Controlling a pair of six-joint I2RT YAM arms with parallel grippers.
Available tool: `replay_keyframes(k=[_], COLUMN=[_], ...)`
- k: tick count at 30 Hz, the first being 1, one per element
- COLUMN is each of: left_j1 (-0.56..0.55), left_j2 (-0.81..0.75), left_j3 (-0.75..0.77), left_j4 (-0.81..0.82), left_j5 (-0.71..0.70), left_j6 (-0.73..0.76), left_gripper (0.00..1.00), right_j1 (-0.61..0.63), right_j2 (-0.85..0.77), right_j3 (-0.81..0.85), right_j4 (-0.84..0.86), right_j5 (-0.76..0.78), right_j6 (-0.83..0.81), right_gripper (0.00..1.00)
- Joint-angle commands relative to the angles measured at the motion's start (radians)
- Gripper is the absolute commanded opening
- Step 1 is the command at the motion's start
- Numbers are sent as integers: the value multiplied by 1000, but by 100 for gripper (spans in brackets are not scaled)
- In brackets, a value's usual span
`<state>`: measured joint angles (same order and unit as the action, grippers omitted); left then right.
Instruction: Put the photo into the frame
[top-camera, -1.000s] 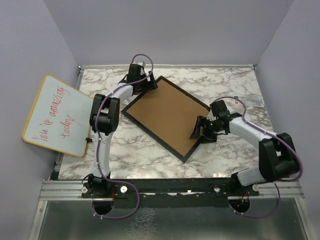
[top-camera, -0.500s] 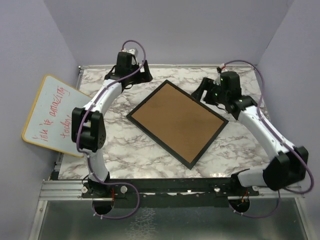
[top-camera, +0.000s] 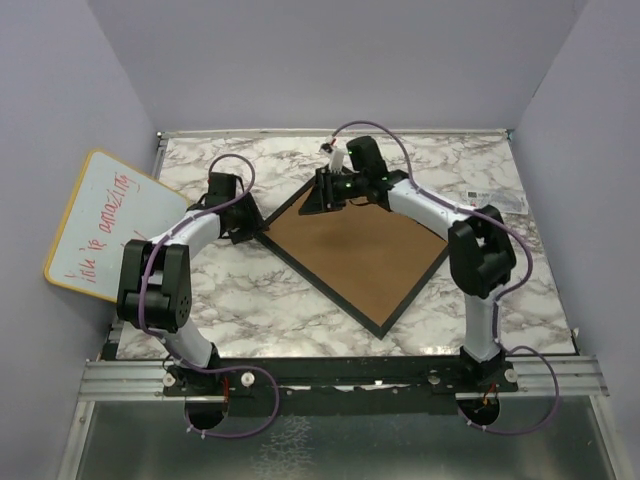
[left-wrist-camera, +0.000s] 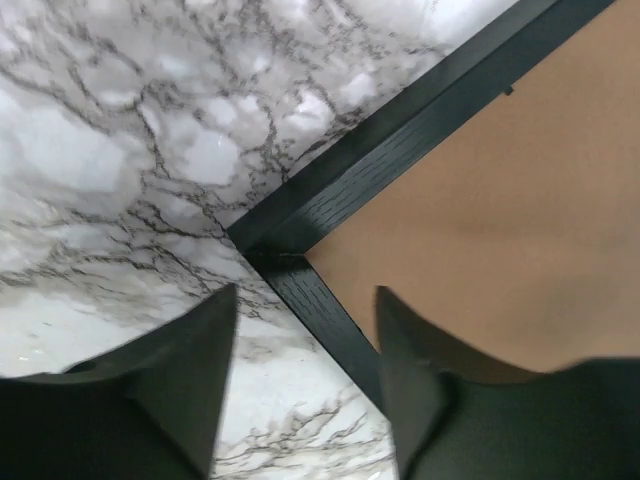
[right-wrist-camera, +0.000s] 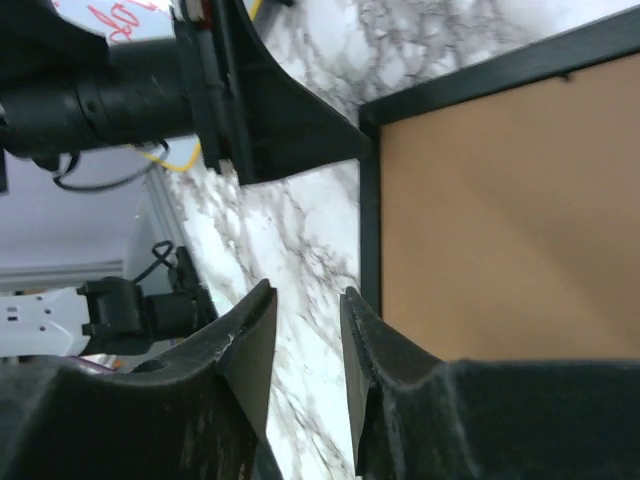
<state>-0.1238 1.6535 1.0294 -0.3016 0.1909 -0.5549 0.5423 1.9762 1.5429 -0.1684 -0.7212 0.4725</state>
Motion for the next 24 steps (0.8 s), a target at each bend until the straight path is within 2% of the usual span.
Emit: replay_keyframes(k=[1, 6, 11, 17, 24], left_j1=[8, 16, 24, 35, 38], left_j2=[-68, -35, 10, 29, 45], left_j3=[-103, -168, -180, -211, -220], left_j4=[130, 222, 226, 229, 218], left_j5=[20, 58, 66, 54, 50], left_j6=[-116, -163, -161, -148, -136], left_gripper=[49, 42, 27, 15, 9], right_j1=[63, 98, 116, 130, 133], right_j2=[144, 256, 329, 389, 445], right_j3=[139, 207, 245, 268, 308], right_j4=[-33, 8, 60, 47, 63], right_j5=[-116, -122, -132, -150, -140], right_j6=[8, 87, 165, 178, 219], right_gripper=[30, 22, 17, 16, 18])
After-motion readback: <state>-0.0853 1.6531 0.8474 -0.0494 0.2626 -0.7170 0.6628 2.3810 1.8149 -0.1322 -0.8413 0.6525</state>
